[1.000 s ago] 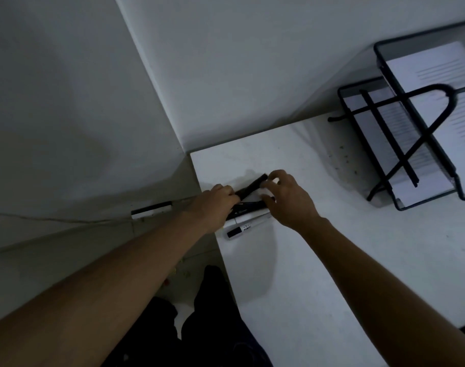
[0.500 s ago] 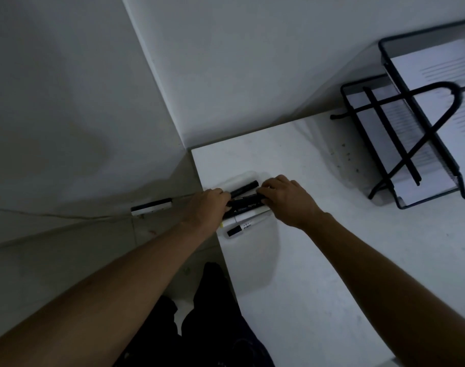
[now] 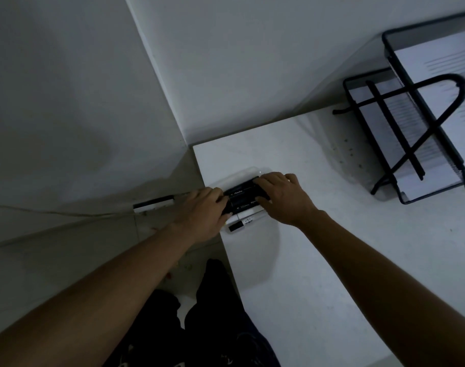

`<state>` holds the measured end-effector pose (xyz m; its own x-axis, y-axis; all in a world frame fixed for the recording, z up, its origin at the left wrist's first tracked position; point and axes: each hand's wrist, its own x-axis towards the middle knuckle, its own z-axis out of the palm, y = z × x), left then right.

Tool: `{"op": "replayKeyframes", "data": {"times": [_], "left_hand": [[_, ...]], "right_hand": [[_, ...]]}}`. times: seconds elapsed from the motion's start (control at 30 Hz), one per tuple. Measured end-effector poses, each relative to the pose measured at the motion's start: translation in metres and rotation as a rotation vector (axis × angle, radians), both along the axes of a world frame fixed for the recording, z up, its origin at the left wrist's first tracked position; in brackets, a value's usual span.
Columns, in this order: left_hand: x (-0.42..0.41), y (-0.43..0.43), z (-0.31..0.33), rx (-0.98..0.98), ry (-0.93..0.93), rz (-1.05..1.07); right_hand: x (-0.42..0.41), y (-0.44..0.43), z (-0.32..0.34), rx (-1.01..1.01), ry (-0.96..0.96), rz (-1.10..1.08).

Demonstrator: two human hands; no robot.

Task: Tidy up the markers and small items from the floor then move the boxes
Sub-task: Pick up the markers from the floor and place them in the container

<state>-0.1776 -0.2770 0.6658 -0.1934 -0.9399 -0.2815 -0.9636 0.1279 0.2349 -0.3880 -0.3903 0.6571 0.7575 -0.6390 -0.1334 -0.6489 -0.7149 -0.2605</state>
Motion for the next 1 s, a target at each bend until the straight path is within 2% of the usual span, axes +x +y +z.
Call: {"op": "replayKeyframes", "data": {"times": [0.13,0.27,0.43,0.6,0.8,1.0], "left_hand": [[-0.007,0.007,0.002,-0.032,-0.018,-0.004],[-0.008,0.020,0.005,-0.109,0.030,-0.083],[-0.010,0.023,0.006,-0.103,0.052,-0.084],[-0.008,0.024,0.005,-0.002,-0.009,-0.055],[-0.008,0.022,0.001,0.005,-0.008,-0.032],[0.002,0.031,0.004,-0.026,0.116,0.056]], "right_hand": [[-0.014,0.002,0.005,-0.027,-0.054,0.050],[-0.022,0.009,0.002,-0.054,-0.077,-0.023],[-0.015,0.013,0.002,-0.053,-0.076,-0.069],[-0.005,0.018,0.000,-0.024,0.090,0.012],[-0.003,0.022,0.000,-0.023,0.131,0.008],[-0.006,0.039,0.010,-0.009,-0.020,-0.201]]}}
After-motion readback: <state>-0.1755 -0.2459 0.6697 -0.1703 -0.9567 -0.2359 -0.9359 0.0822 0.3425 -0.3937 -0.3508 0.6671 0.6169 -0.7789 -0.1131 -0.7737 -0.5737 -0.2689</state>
